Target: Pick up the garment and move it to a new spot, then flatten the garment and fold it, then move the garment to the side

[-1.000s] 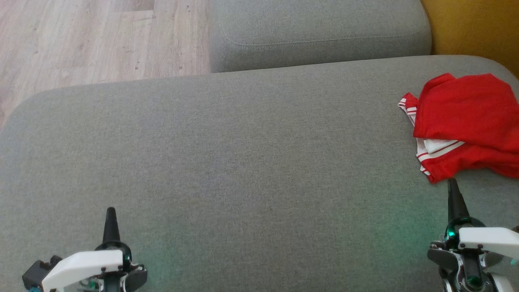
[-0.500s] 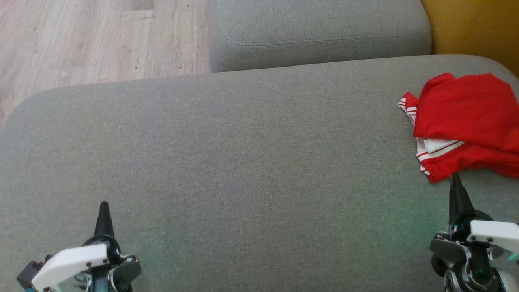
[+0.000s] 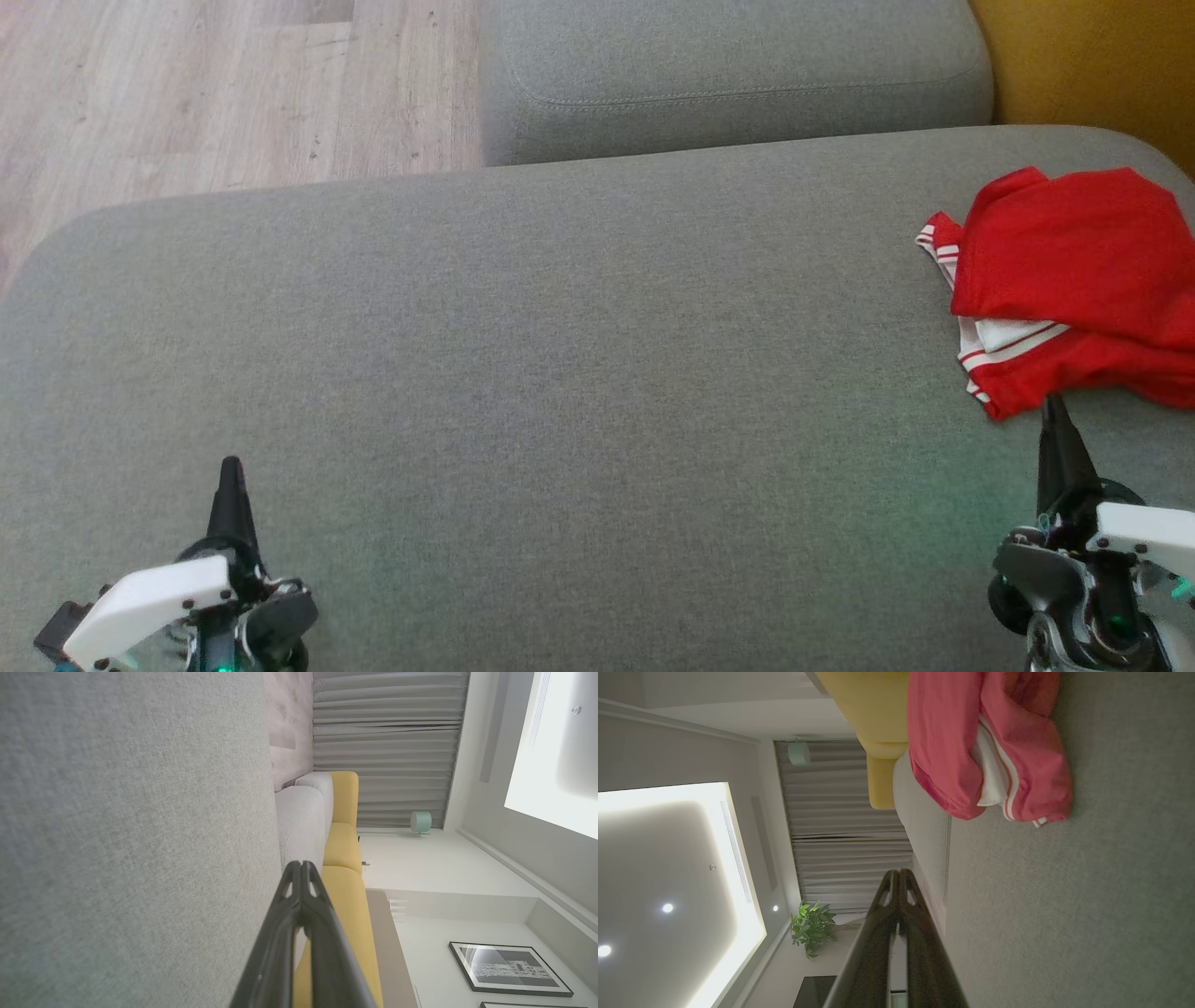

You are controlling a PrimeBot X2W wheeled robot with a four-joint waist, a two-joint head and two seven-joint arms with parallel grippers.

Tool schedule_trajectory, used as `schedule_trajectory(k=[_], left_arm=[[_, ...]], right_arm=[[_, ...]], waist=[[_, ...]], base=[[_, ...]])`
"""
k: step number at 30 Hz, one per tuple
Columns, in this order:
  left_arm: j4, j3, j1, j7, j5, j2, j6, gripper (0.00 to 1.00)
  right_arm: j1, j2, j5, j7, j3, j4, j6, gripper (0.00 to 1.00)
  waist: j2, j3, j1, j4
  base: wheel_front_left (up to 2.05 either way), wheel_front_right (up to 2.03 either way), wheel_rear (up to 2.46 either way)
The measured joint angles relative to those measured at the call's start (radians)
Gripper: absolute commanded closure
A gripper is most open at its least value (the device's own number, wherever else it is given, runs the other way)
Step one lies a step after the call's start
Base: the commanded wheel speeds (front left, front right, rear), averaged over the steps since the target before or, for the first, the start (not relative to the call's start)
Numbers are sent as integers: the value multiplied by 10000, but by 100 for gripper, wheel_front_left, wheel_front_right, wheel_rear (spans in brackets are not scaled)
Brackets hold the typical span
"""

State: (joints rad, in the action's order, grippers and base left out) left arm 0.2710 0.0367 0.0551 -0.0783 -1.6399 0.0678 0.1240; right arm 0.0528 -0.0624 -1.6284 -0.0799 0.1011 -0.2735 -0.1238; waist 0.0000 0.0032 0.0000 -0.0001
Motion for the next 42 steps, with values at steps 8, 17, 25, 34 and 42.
schedule_trajectory(k=[8, 17, 25, 34, 42], left_arm=[[2, 25, 0, -10, 2, -8, 0, 100], [2, 65, 0, -12, 4, -23, 0, 100], [4, 121, 0, -86, 29, -44, 0, 100], [6, 157, 0, -98, 29, -61, 0, 100], [6, 184, 0, -100, 31, -86, 0, 100]], right_arm=[[0, 4, 2, -10, 29, -12, 0, 100], [0, 8, 2, -13, 54, -13, 0, 100], [0, 12, 4, -96, 82, -17, 0, 100], [0, 15, 6, -98, 100, -19, 0, 100], [0, 19, 17, -100, 134, -19, 0, 100]], waist=[[0, 0, 0, 0], [0, 0, 0, 0], [0, 0, 0, 0], [0, 0, 0, 0], [0, -1, 0, 0]], base=[[0, 0, 0], [0, 0, 0], [0, 0, 0], [0, 0, 0], [0, 0, 0]])
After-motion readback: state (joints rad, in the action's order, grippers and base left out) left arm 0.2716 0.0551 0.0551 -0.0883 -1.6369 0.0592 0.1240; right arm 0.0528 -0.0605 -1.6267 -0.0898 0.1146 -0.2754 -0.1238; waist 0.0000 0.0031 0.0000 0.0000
